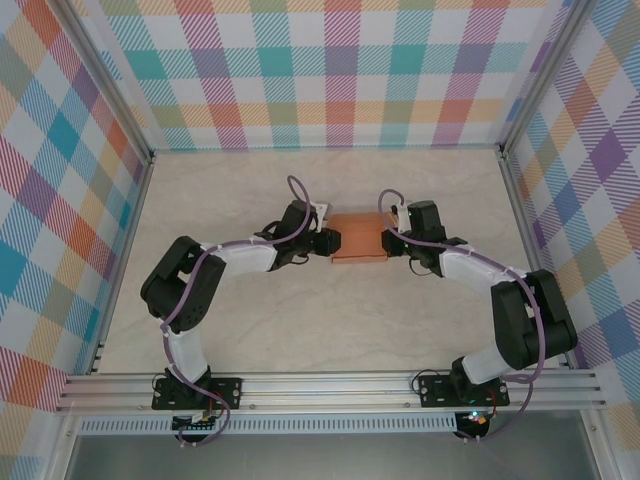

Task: Fold the paper box

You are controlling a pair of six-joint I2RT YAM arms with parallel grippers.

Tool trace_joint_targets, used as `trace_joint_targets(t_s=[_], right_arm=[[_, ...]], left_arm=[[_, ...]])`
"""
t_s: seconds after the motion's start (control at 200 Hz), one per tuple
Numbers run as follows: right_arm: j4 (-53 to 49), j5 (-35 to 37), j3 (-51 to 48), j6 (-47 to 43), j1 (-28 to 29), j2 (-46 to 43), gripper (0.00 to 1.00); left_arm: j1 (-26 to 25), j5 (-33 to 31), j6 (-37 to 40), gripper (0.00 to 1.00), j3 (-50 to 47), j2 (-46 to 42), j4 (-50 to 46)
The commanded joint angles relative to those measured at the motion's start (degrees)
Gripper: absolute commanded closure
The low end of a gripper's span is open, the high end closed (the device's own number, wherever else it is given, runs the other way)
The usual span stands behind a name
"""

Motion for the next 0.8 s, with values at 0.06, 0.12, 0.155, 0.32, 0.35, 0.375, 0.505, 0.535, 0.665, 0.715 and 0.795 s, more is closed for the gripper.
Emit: trace_joint_targets(t_s=[0.06,0.12,0.155,0.32,0.35,0.375,0.505,0.535,0.665,0.715,0.795], right_arm=[[0.7,-1.4,1.5,-1.2,0.3,0.7,0.83],[0.4,-1.0,1.7,-1.4,0.3,0.9,0.83],[0.1,-0.8,1.8,-1.6,0.3,0.9,0.83],[-2.2,-1.8,3.0,-2.7,0.3,0.3,0.75],[-2.6,-2.3,3.2,-2.9,0.3,-0.1,0.71],[-2.7,-2.4,3.3,-2.8,0.3,-0.7,0.68],[-4.0,-3.9,4.0,-2.6,0.0,-4.0,0.58],[-4.9,-4.5,4.4,-2.9,-0.1,-4.5,0.55],[-9.6,-6.2,6.5,-6.1,-0.7,-6.2,0.48],[-10.3,-5.9,6.7,-6.7,-1.1,-6.6,0.43],[-11.6,-6.1,7.5,-7.3,-2.4,-6.4,0.41]], left_arm=[[-0.5,2.3,-1.3,0.68,3.5,-0.4,-0.5],[-0.5,2.5,-0.4,0.67,3.1,-0.9,-0.5],[-0.5,2.4,0.3,0.65,2.5,-1.5,-0.5],[0.2,1.9,4.8,0.56,0.0,-6.6,-3.4],[0.5,1.2,5.3,0.54,-0.5,-7.7,-4.1],[0.6,0.9,5.7,0.53,-0.9,-8.6,-4.7],[1.8,0.2,6.7,0.42,-2.2,-13.0,-6.9],[1.9,0.1,6.9,0.41,-2.2,-13.7,-7.3],[2.0,-0.8,8.6,0.37,-0.6,-14.0,-9.3],[2.0,-1.5,9.6,0.36,0.4,-13.0,-10.2],[2.0,-1.8,10.8,0.37,1.9,-11.2,-10.6]])
